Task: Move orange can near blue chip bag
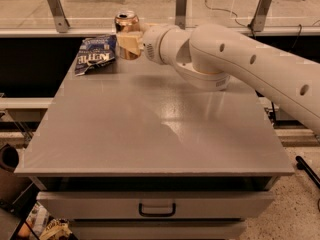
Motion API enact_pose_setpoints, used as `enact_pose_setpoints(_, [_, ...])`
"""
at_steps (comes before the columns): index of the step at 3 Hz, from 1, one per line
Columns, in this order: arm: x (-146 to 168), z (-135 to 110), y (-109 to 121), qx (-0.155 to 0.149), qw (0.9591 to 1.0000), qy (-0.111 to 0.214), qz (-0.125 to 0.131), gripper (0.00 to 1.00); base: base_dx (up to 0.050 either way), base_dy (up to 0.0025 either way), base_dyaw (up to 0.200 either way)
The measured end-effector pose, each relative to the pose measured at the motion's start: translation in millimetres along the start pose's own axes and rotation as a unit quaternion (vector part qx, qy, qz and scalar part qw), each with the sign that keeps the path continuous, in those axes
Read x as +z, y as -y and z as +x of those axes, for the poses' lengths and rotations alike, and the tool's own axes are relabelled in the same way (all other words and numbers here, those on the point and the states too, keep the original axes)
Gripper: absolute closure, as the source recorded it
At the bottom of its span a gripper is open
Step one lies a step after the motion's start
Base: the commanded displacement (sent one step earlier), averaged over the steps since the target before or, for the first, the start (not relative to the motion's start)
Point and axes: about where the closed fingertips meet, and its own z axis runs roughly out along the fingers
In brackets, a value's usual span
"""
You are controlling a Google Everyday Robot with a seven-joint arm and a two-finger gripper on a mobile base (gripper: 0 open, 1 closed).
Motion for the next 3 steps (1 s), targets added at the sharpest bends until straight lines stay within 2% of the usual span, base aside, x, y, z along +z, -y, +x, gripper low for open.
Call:
enact_pose_setpoints(1, [3.8, 14.0, 19.7, 0.001, 0.9997, -0.021, 0.015, 1.00, 0.000, 0.00000, 0.000])
enact_pose_setpoints(3, [32.6, 25.7, 42.6, -0.002, 0.9997, -0.022, 0.009, 1.00, 0.000, 0.00000, 0.000])
